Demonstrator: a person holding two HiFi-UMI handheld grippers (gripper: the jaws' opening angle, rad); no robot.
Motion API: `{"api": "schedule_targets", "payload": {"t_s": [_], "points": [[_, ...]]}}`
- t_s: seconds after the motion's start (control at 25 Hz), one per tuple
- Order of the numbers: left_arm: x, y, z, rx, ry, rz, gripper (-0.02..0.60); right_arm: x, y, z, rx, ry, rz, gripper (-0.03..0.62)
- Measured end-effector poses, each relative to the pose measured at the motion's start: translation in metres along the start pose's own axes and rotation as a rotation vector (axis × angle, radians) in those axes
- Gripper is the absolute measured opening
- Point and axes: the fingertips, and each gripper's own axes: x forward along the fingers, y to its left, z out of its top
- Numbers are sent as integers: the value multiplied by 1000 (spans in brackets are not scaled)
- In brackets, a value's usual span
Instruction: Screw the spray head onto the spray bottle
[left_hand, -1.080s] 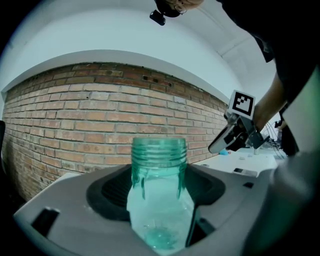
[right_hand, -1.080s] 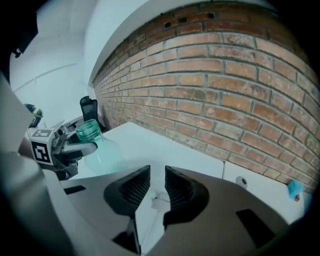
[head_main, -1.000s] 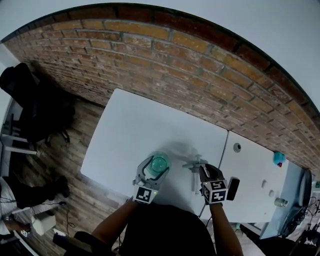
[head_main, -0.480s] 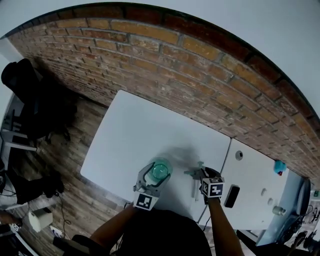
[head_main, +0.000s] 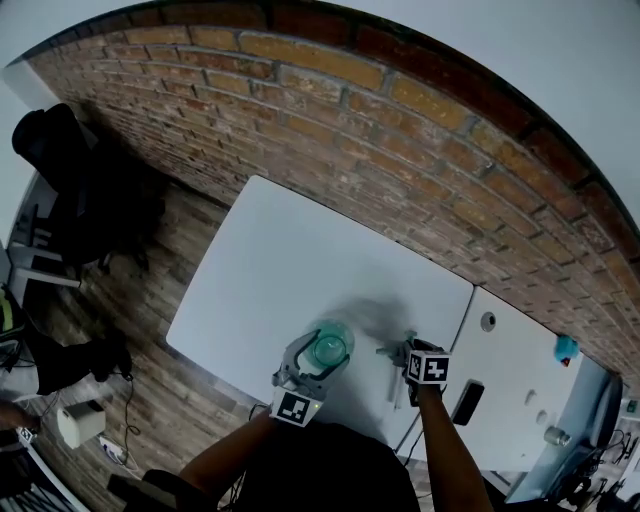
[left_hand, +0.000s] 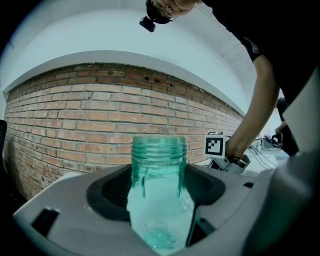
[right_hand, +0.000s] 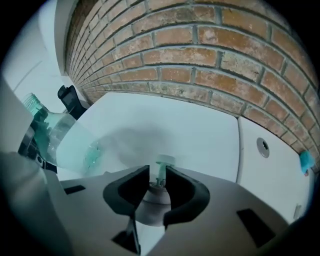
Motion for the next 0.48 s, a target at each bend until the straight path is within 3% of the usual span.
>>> {"api": "schedule_targets", "payload": {"t_s": [0.48], "points": [[2,-1,0,28,15,1,319,25,-9,0,124,87,64,106]]}}
